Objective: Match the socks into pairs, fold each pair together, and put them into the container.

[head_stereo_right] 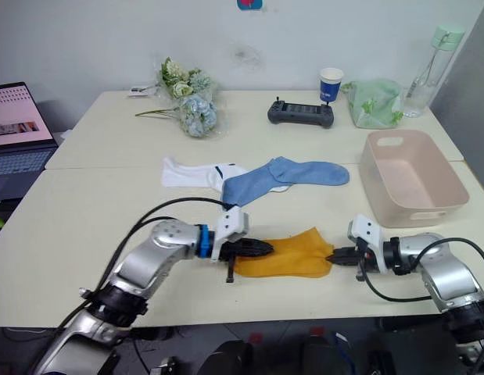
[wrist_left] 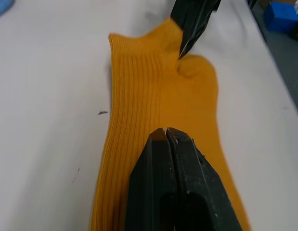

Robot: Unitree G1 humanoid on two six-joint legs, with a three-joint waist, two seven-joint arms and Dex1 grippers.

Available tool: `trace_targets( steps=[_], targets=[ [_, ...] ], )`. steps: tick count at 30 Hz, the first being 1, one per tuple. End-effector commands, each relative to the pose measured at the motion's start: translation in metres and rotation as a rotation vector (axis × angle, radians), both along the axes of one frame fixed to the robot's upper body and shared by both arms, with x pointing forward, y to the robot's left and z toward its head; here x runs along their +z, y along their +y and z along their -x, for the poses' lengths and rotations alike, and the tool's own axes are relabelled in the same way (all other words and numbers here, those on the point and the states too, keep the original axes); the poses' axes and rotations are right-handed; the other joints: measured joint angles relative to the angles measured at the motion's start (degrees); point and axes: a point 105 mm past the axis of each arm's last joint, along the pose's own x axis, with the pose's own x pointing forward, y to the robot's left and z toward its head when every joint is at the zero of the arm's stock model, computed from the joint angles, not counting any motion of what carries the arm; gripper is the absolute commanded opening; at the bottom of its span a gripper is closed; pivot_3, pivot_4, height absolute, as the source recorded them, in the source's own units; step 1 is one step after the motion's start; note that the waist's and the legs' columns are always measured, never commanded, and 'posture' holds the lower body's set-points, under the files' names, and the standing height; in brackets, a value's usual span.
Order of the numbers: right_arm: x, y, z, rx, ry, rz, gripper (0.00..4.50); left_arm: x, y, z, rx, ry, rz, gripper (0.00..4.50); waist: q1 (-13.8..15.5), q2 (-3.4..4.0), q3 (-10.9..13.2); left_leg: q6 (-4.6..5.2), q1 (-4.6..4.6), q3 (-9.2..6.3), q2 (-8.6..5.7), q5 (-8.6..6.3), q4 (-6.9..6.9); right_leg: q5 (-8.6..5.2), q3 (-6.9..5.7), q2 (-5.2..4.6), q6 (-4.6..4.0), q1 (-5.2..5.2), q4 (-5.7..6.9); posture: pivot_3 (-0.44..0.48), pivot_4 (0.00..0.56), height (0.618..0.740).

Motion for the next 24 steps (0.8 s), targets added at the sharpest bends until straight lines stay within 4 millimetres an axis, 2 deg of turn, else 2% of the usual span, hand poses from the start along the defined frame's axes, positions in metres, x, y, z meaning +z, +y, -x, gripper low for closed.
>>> trace_targets(
  steps=[1,6,8,11,14,17,20,24],
  targets=[
    [0.021,0.01,0.003,0.034,-0.012,-0.074,0.02,-0.012,-0.003,-0.002,0.0,-0.03,-0.055,0.0,0.0,0.0,0.0,0.0,0.0,0.0,0.0,0.0,0.0,0.0,0.0,0.0,0.0,-0.01,0.0,0.0,0.15,0.74],
    [0.056,0.036,0.011,0.048,0.083,-0.28,0.02,-0.037,0.006,0.003,0.02,-0.013,-0.137,0.0,0.0,0.02,0.0,0.0,0.03,-0.04,0.0,0.0,0.03,0.0,0.01,-0.01,0.0,0.04,0.01,0.0,0.15,0.74],
    [0.07,0.05,0.017,0.08,0.123,-0.345,0.02,-0.04,0.008,0.003,0.034,-0.025,-0.138,0.0,0.1,0.02,0.0,0.0,0.07,-0.05,0.0,0.0,0.03,0.0,0.01,-0.02,0.0,0.08,0.02,0.0,0.15,0.74],
    [0.076,0.069,0.024,0.133,0.165,-0.379,0.02,-0.038,0.007,0.004,0.043,-0.025,-0.109,0.0,0.2,-0.01,-0.1,0.0,0.06,-0.1,0.0,0.0,0.02,0.0,-0.02,-0.03,0.0,0.08,0.01,0.0,0.15,0.74],
    [0.077,0.091,0.022,0.162,0.181,-0.414,0.02,-0.024,0.005,0.004,0.071,-0.033,-0.038,0.0,0.1,-0.02,-0.1,0.0,0.05,-0.09,-0.02,0.0,0.02,0.0,-0.01,-0.04,0.0,0.07,0.0,0.0,0.15,0.74],
    [0.073,0.103,0.017,0.166,0.166,-0.407,0.02,-0.01,0.014,0.004,0.103,-0.051,-0.003,0.0,0.0,-0.01,-0.1,0.0,0.03,-0.09,-0.01,0.0,0.0,0.0,0.01,-0.04,0.0,-0.02,0.04,0.0,0.15,0.74],
    [0.066,0.108,0.013,0.183,0.146,-0.371,0.02,0.009,0.032,0.009,0.14,-0.045,0.024,0.0,-0.2,0.0,0.0,0.0,0.01,-0.1,0.0,0.0,-0.01,0.0,0.01,-0.03,0.0,-0.07,0.05,0.0,0.15,0.74],
    [0.057,0.12,0.01,0.227,0.121,-0.329,0.02,0.035,0.066,0.023,0.163,-0.047,-0.028,0.0,-0.1,0.02,0.0,0.0,0.01,-0.13,0.03,0.0,-0.05,0.0,0.02,-0.01,0.0,-0.1,0.05,0.0,0.15,0.74]
  ],
)
